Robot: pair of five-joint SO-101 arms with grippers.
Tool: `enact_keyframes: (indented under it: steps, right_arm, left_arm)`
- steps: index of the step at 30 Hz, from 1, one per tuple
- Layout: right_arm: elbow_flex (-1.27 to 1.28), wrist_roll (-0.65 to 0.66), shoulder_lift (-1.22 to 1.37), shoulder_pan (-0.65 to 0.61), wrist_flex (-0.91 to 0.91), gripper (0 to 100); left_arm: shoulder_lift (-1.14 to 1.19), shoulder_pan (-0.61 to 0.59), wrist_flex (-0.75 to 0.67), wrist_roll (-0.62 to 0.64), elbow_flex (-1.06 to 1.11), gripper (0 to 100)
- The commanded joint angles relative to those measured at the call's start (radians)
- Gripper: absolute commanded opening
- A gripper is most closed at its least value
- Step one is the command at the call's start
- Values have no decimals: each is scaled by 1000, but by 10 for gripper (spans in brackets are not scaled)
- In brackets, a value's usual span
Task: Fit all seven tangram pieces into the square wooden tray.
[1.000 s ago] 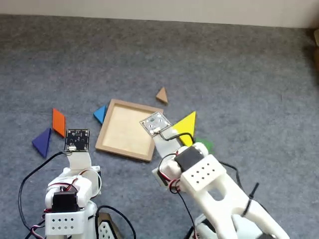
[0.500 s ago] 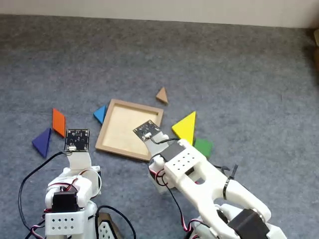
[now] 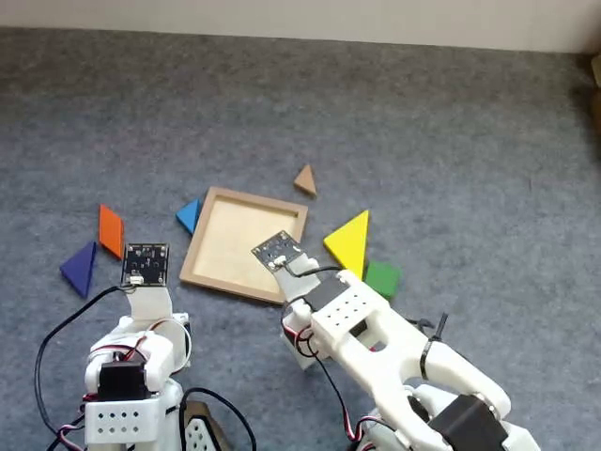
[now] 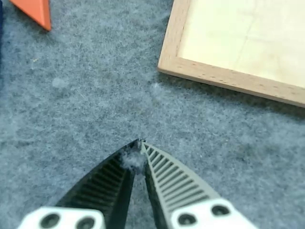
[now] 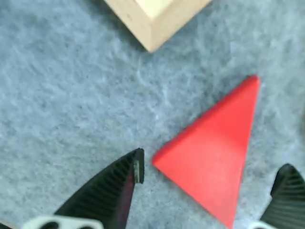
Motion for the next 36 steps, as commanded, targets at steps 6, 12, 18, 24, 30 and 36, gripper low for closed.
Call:
enact_keyframes:
  steps: [6, 12, 18, 24, 30, 36]
  right_arm:
    - [24, 11, -1, -1, -61, 347]
    - [25, 11, -1, 10, -64, 343]
    - [36, 12, 5, 54, -65, 341]
    - [47, 12, 97, 51, -68, 305]
    - [47, 12, 117, 50, -68, 303]
    - [47, 12, 117, 50, -68, 222]
  left_arm:
    - [-47, -12, 5, -5, 19, 5]
    - [-47, -12, 5, -5, 19, 5]
    - [-47, -12, 5, -5, 19, 5]
    - [-47, -12, 5, -5, 19, 5]
    - [-47, -12, 5, -5, 19, 5]
    - [-47, -12, 5, -5, 19, 5]
